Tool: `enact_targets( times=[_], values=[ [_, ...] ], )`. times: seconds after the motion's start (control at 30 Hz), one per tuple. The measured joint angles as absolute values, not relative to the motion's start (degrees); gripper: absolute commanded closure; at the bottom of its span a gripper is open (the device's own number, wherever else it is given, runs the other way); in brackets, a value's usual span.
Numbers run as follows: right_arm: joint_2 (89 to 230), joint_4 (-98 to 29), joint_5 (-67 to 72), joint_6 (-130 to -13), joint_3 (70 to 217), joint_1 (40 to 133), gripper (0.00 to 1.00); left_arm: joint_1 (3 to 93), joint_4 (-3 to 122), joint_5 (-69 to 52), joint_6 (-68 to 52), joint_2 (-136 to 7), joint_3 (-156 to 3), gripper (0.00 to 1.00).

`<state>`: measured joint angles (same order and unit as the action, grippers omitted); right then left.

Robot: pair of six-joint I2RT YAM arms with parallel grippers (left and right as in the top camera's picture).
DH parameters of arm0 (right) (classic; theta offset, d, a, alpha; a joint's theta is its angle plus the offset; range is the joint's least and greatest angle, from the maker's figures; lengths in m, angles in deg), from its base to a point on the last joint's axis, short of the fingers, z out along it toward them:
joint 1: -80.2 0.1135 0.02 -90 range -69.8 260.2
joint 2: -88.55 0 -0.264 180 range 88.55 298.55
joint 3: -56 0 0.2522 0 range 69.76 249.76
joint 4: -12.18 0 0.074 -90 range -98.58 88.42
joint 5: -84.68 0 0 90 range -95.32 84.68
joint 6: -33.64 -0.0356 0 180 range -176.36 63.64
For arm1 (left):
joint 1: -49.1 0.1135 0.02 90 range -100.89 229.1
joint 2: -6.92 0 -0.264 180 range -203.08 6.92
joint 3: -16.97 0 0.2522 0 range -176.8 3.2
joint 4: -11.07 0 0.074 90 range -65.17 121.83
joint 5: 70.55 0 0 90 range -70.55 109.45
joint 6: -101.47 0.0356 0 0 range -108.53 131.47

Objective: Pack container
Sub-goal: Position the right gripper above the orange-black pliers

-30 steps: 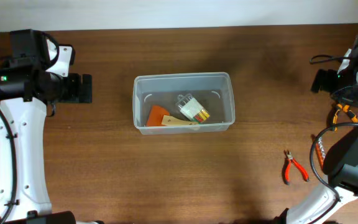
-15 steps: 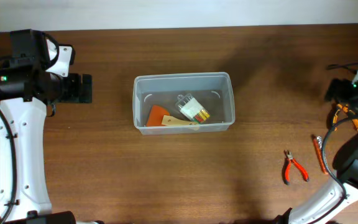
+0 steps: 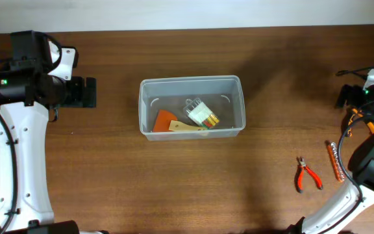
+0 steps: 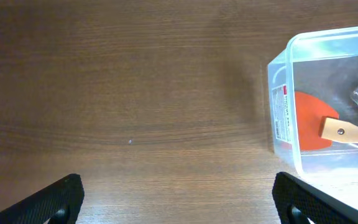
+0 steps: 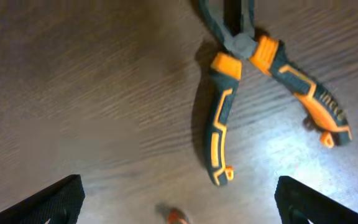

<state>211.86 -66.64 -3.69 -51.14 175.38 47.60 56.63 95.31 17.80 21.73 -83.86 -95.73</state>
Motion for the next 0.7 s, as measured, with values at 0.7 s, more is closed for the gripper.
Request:
enact_targets(
  times=[0.7],
  values=[
    [217.8, -65.5, -3.9, -52.1, 175.4, 46.2, 0.01, 56.6, 95.3, 17.8, 21.7, -83.9, -95.7, 0.01]
  ],
)
